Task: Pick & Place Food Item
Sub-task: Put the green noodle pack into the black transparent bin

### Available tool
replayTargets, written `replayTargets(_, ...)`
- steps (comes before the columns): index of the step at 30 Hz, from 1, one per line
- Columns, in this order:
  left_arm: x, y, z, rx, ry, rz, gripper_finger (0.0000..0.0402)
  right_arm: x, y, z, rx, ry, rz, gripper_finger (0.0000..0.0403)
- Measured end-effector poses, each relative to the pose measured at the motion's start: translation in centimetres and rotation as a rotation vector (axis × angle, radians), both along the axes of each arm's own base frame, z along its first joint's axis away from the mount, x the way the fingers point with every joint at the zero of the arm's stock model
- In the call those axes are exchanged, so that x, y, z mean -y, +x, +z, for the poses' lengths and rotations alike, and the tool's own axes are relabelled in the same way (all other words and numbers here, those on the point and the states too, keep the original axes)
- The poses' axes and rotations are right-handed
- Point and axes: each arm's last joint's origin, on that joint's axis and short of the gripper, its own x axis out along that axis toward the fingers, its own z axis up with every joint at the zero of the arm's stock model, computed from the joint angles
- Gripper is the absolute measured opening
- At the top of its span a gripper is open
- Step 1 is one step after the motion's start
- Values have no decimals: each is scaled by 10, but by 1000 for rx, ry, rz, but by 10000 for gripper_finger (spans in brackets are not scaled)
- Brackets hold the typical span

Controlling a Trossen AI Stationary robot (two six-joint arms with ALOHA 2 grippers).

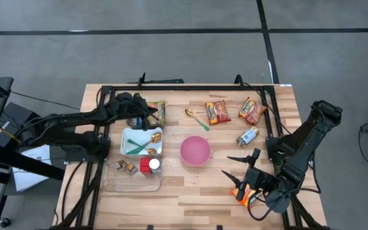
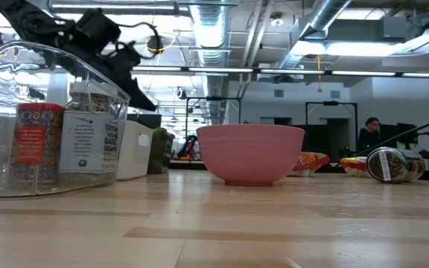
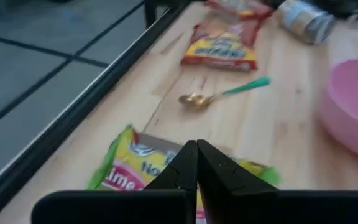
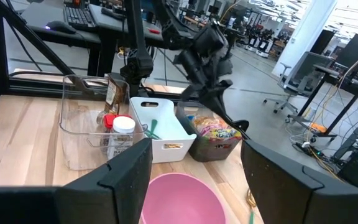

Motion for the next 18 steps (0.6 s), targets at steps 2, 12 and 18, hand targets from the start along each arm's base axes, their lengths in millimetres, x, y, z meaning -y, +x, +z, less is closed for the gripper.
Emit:
replayTargets(2, -4, 4, -8, -23, -11, 28, 0, 0, 0, 0, 0, 0, 0, 240)
replayTargets(12, -19, 14, -43, -137, -90, 67, 0, -1, 0, 1, -2, -10, 4, 240)
replayTargets(18, -13, 10, -30, -83, -79, 30, 0, -1, 0, 1, -3, -12, 4, 240)
